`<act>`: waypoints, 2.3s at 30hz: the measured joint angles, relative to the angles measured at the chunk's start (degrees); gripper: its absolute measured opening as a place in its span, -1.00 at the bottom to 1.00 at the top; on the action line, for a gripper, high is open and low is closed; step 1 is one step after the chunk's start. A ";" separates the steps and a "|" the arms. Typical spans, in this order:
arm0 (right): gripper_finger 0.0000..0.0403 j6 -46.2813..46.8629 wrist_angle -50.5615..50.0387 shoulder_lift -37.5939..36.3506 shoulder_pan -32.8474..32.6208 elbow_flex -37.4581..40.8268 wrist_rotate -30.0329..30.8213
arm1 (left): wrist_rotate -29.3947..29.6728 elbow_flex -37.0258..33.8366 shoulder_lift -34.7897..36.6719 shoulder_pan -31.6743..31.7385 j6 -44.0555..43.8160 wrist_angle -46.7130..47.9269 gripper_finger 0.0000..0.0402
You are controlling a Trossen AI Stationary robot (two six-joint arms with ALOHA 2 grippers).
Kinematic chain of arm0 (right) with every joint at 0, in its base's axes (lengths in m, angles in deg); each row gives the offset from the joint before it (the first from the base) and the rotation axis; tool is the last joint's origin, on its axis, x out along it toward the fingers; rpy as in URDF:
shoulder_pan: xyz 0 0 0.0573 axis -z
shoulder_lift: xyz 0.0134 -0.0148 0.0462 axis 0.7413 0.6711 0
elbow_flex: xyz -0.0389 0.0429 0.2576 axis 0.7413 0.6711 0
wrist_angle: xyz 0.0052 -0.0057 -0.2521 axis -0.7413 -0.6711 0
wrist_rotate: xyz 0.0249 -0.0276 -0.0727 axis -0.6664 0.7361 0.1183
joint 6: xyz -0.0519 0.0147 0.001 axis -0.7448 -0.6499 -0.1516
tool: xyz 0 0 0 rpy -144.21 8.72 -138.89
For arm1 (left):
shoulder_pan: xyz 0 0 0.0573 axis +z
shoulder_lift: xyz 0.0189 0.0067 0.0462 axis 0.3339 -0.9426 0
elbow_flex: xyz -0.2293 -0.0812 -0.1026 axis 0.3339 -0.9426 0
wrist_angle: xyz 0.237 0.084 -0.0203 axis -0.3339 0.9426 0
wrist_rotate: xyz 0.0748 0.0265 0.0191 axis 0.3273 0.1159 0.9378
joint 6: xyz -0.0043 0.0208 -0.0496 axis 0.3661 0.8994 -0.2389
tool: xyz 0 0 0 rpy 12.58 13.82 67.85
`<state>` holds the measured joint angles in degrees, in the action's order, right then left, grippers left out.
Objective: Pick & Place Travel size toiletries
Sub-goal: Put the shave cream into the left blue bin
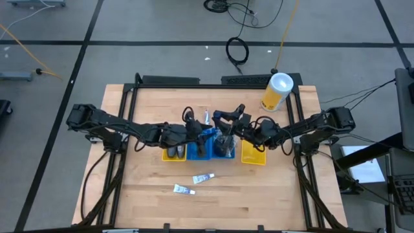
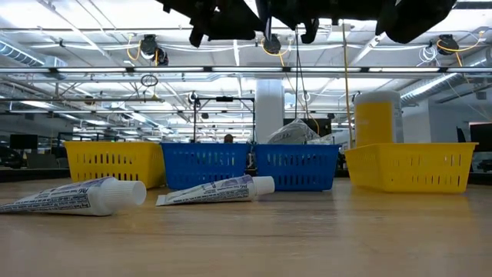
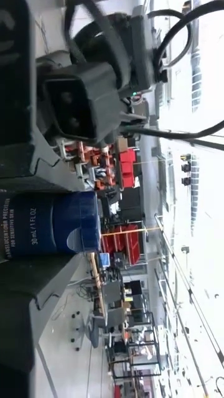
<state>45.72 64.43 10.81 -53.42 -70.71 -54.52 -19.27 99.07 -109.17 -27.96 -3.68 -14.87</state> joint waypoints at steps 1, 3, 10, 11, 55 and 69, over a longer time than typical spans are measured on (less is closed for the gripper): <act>-0.41 0.00 -0.02 0.00 0.01 0.00 0.02 | 0.06 0.00 0.01 0.00 -0.03 -0.72 -0.32; -0.41 0.00 0.00 0.23 -0.01 -0.08 0.02 | 0.23 0.00 0.02 0.00 -0.24 -1.39 -0.32; -0.41 0.23 1.23 3.24 0.32 -1.56 0.02 | 2.17 0.00 -0.26 0.00 -1.21 -4.23 -0.32; -0.41 -0.16 1.33 3.81 0.32 -1.99 0.14 | 2.43 0.00 -0.80 0.00 -1.71 -5.06 -0.32; -0.42 3.48 1.27 4.05 0.69 -2.01 -8.79 | 9.29 0.00 -2.16 -2.96 -3.39 -1.70 -0.95; -0.23 3.64 0.33 4.04 0.58 -2.01 -10.65 | 15.60 0.00 -2.16 -4.70 -4.96 2.60 -1.00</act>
<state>49.37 64.77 14.85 -52.84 -72.72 -65.17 -3.66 99.07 -111.33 -32.65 -8.64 -12.27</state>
